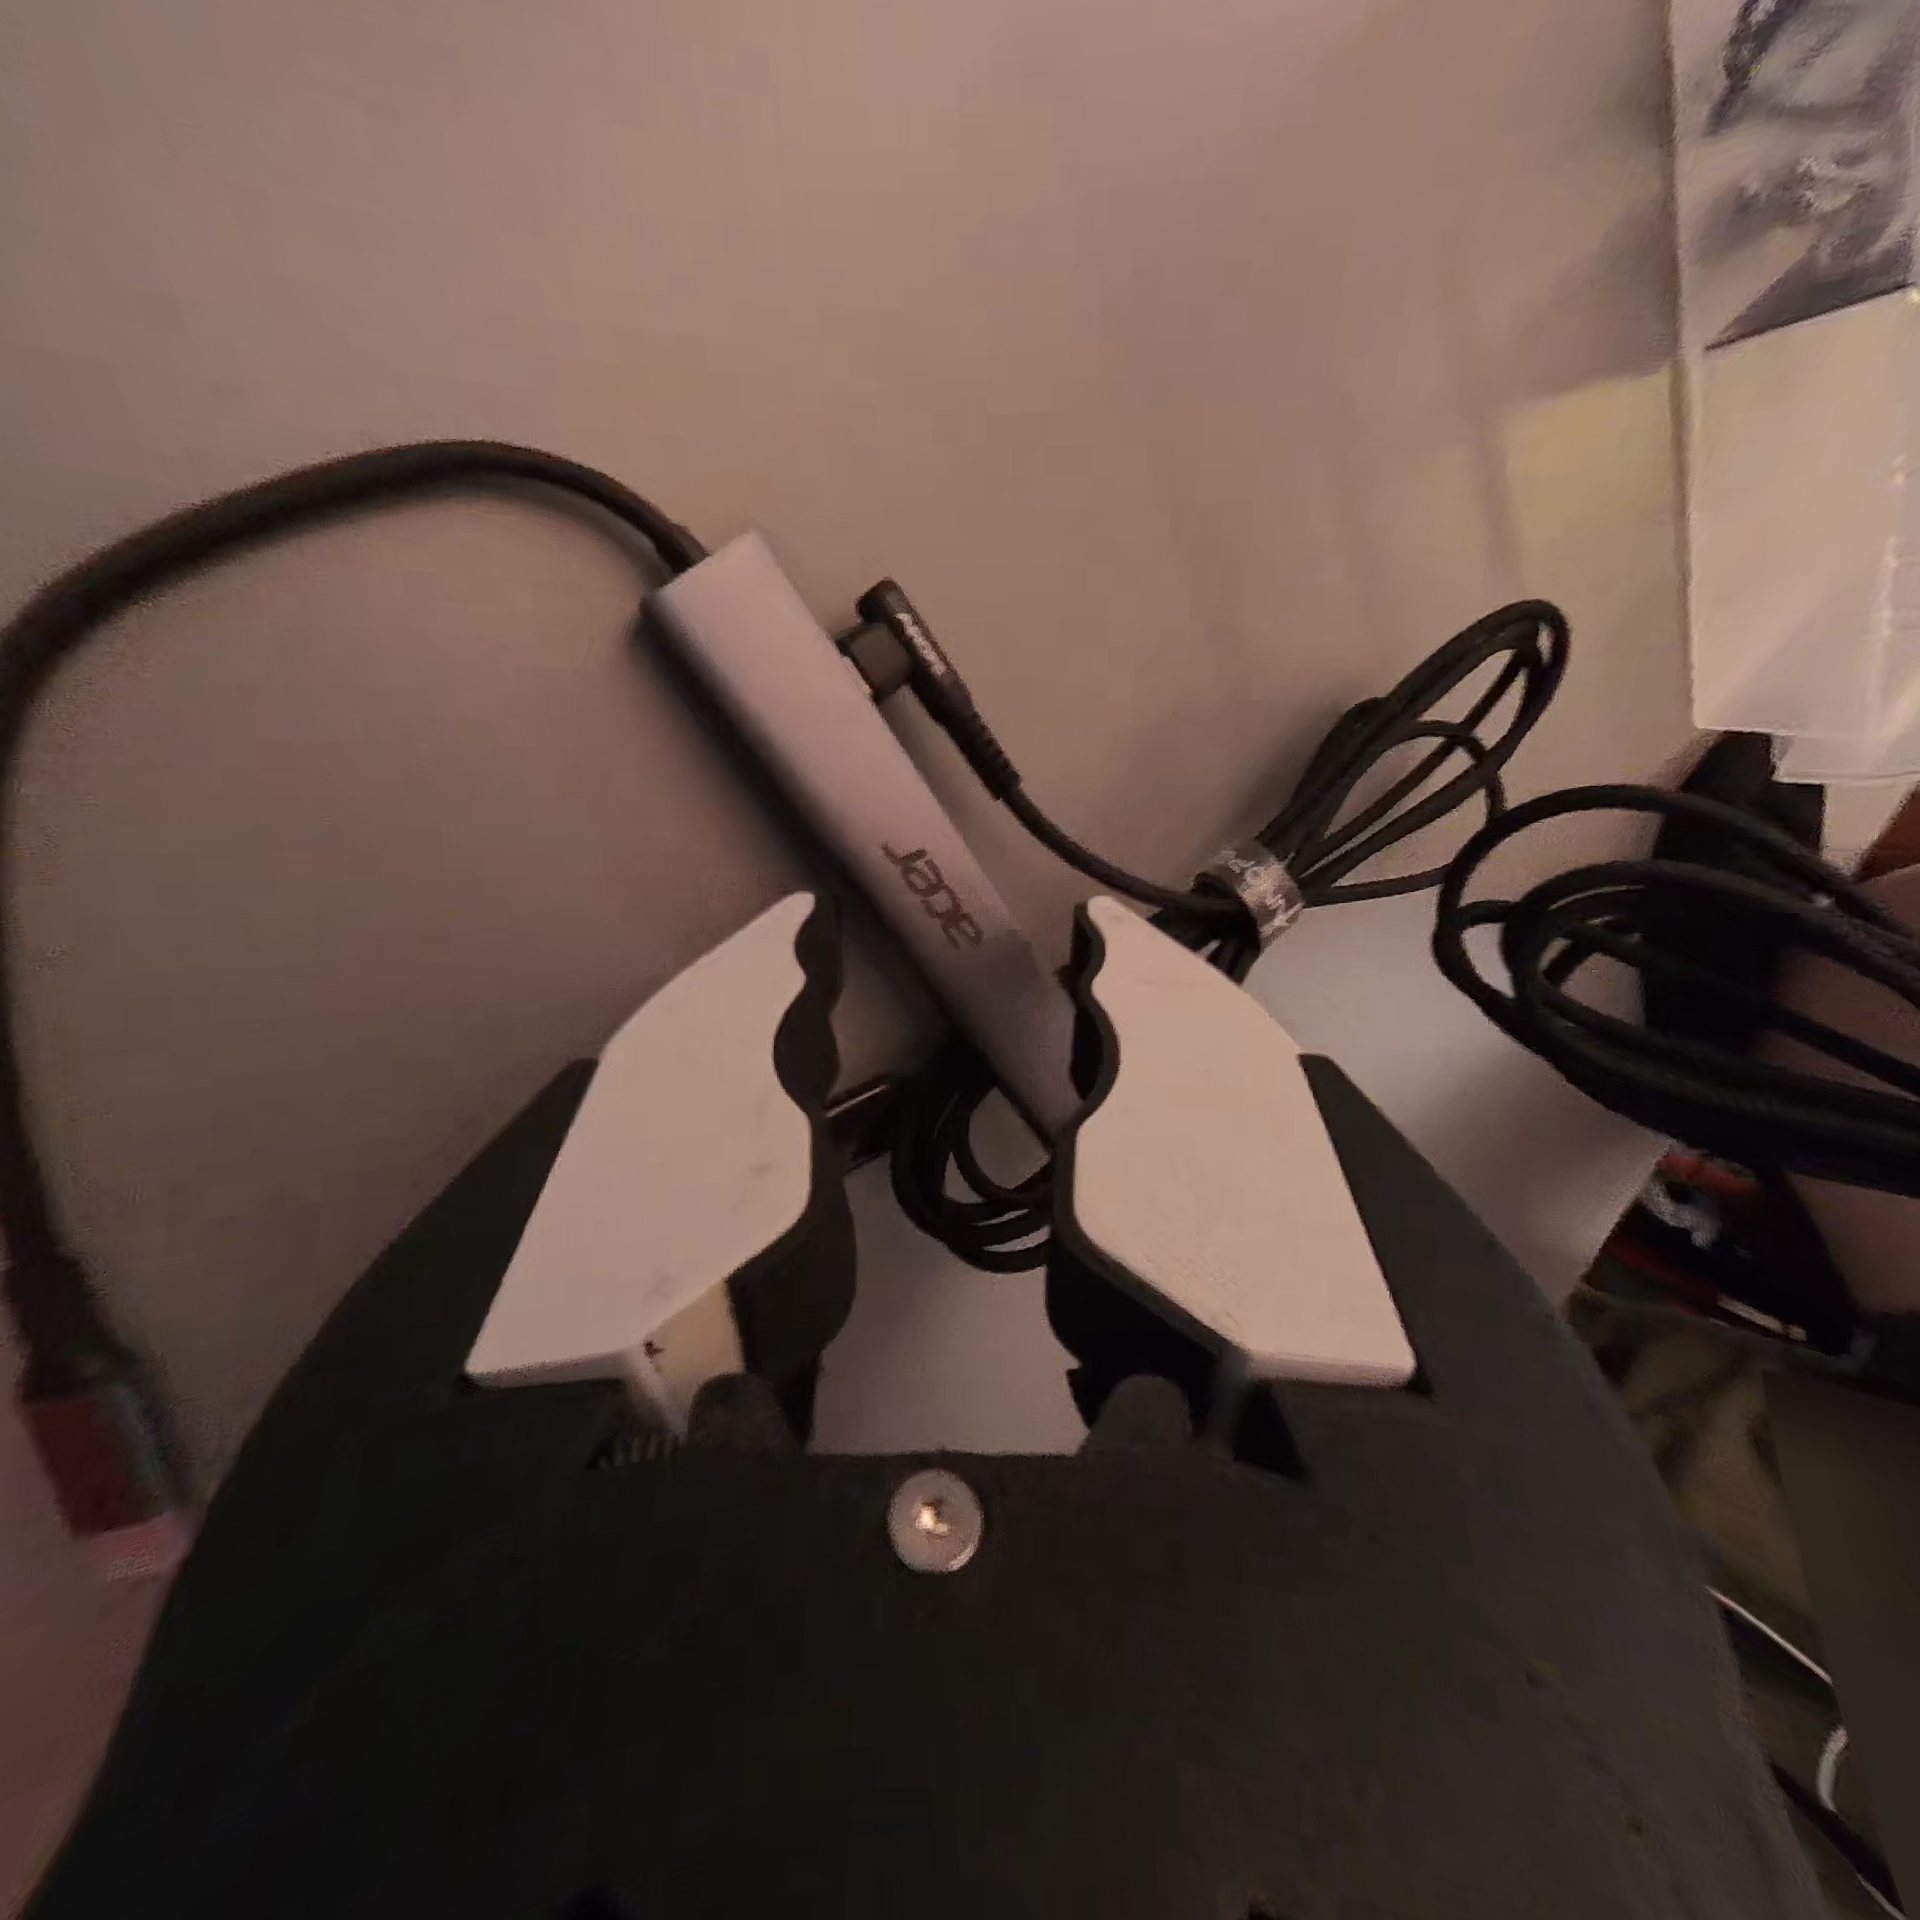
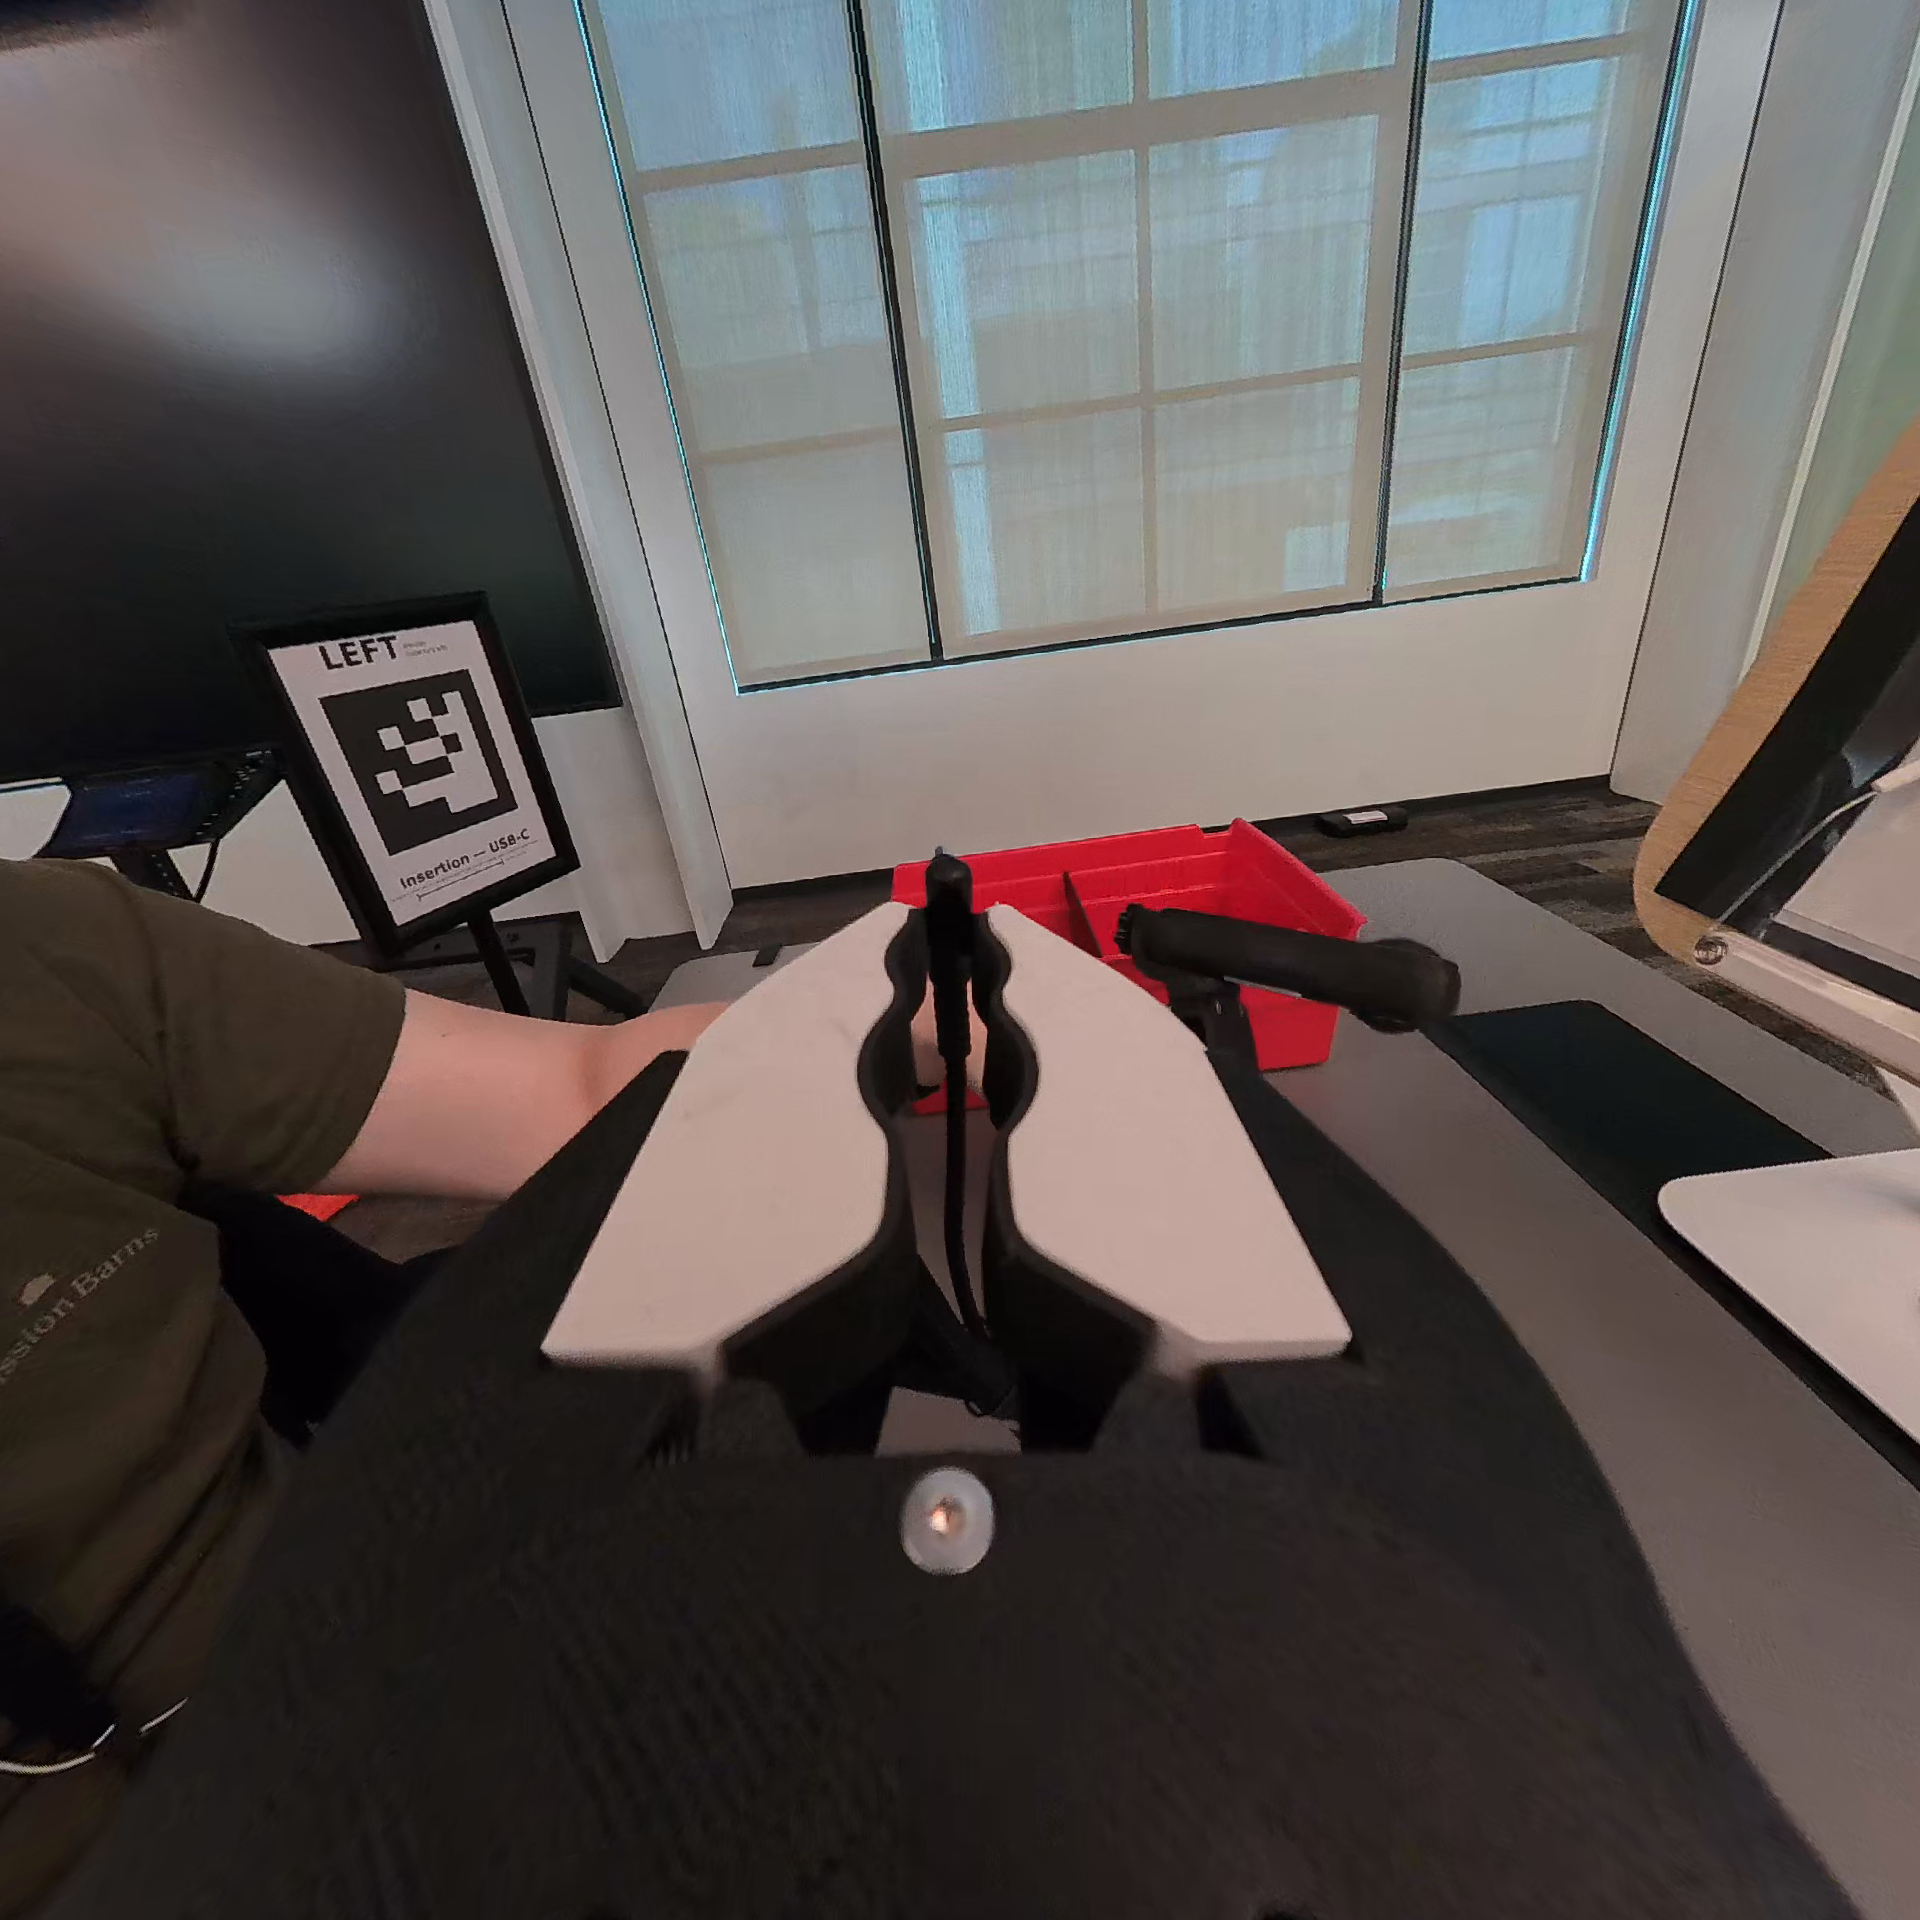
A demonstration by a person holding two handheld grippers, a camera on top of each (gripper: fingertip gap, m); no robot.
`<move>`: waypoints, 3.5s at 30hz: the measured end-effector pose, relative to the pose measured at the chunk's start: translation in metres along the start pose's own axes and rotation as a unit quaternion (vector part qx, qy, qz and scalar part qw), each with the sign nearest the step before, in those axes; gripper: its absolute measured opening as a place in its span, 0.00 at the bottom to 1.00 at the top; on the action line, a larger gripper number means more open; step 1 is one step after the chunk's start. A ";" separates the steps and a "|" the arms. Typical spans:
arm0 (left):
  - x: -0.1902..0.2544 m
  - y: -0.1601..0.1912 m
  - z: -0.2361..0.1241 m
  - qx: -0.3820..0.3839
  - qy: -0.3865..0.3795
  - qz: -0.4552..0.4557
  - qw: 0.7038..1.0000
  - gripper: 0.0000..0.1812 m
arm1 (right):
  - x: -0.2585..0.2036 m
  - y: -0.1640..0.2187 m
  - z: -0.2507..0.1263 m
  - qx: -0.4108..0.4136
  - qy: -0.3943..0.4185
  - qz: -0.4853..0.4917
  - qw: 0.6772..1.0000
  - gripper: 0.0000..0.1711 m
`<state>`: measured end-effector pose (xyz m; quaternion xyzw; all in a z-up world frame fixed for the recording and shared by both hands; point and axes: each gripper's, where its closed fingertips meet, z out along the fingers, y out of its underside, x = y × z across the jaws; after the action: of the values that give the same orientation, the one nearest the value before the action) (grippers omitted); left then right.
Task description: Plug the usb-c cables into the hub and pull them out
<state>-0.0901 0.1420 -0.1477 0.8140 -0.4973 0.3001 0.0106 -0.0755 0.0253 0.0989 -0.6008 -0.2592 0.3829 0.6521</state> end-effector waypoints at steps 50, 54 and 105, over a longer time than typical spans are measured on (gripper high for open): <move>0.113 -0.017 -0.044 0.102 0.161 0.221 0.957 0.05 | 0.108 0.130 -0.025 -0.057 0.137 0.355 0.923 0.05; 0.115 -0.013 -0.033 0.084 0.177 0.210 0.958 0.05 | 0.106 0.137 -0.022 -0.029 0.107 0.426 0.898 0.05; 0.125 0.052 0.008 -0.053 0.255 0.392 0.882 0.05 | 0.106 0.144 -0.023 -0.014 0.073 0.454 0.888 0.05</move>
<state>-0.0884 0.0126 -0.1066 0.4461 -0.7713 0.4498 0.0614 -0.0239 0.0959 -0.0589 -0.6881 0.0851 0.5882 0.4162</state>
